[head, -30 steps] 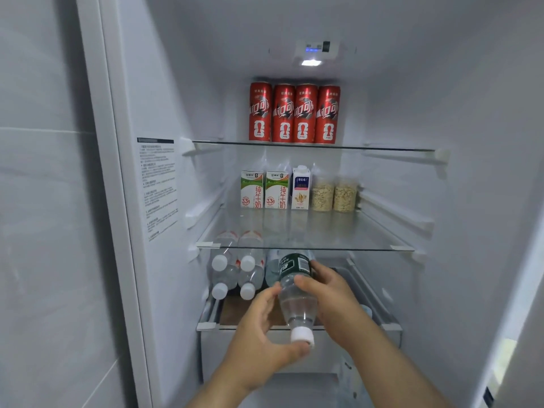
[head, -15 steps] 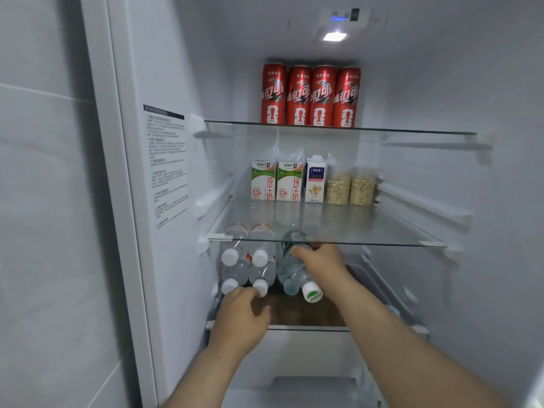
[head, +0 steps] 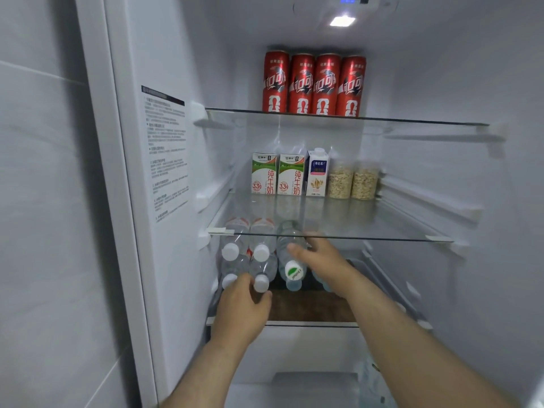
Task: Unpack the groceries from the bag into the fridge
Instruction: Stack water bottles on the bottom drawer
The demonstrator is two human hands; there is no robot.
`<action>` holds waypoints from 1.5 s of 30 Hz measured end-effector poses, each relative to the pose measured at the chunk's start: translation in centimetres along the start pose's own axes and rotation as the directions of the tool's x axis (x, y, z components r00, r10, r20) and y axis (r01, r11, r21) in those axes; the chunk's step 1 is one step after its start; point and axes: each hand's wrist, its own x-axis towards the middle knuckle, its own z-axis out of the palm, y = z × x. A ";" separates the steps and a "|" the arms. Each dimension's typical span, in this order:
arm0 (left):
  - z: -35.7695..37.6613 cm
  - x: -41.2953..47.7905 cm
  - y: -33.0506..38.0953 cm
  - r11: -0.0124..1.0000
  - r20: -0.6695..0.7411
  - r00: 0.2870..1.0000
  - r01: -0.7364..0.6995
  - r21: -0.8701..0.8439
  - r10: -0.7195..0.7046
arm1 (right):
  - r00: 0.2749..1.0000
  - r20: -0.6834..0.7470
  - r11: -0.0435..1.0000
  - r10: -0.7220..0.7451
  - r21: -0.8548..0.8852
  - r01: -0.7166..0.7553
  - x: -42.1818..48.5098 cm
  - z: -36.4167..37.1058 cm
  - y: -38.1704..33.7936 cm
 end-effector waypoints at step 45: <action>0.7 0.7 -0.5 0.998 -0.088 0.994 0.063 -0.024 -0.064 | 0.979 -0.199 0.965 -0.035 -0.261 -0.018 -4.9 -1.6 -2.5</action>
